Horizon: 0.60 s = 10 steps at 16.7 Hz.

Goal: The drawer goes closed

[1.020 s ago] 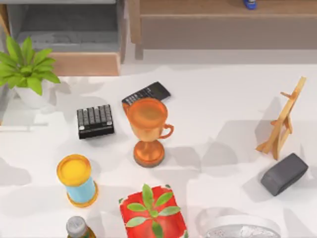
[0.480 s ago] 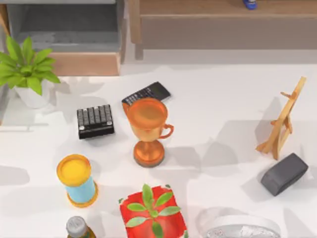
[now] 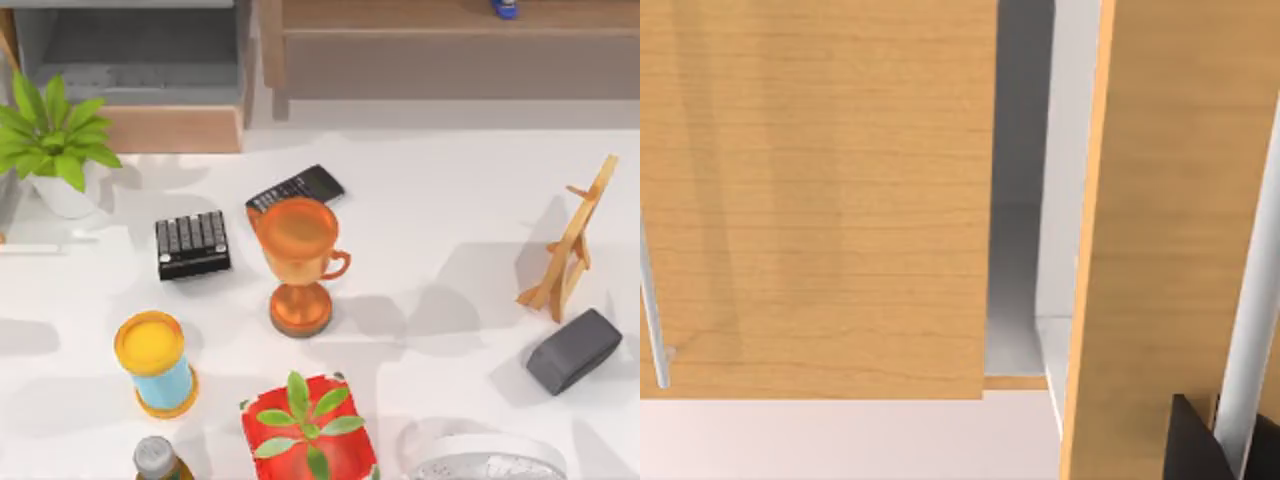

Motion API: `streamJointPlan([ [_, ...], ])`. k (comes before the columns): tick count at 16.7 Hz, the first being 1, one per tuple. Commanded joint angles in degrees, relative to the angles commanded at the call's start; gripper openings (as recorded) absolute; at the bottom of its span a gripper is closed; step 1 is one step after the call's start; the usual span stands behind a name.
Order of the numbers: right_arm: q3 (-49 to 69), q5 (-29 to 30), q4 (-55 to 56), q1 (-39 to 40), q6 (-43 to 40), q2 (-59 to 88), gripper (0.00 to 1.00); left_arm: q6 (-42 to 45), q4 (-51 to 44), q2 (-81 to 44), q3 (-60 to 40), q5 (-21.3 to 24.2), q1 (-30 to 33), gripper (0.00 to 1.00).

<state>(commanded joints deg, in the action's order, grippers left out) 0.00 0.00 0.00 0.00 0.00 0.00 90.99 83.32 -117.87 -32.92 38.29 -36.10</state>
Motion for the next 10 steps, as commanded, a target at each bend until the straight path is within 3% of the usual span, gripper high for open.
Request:
streamJointPlan([
  [6, 0.00, 0.00, 0.00, 0.00, 0.00, 0.00, 1.00, -0.39, -5.09, -3.67, -8.81, -4.81, 5.00, 0.00],
  [10, 0.00, 0.00, 0.00, 0.00, 0.00, 0.00, 1.00, -0.47, -5.38, -3.79, -8.81, -4.88, 4.80, 0.00],
])
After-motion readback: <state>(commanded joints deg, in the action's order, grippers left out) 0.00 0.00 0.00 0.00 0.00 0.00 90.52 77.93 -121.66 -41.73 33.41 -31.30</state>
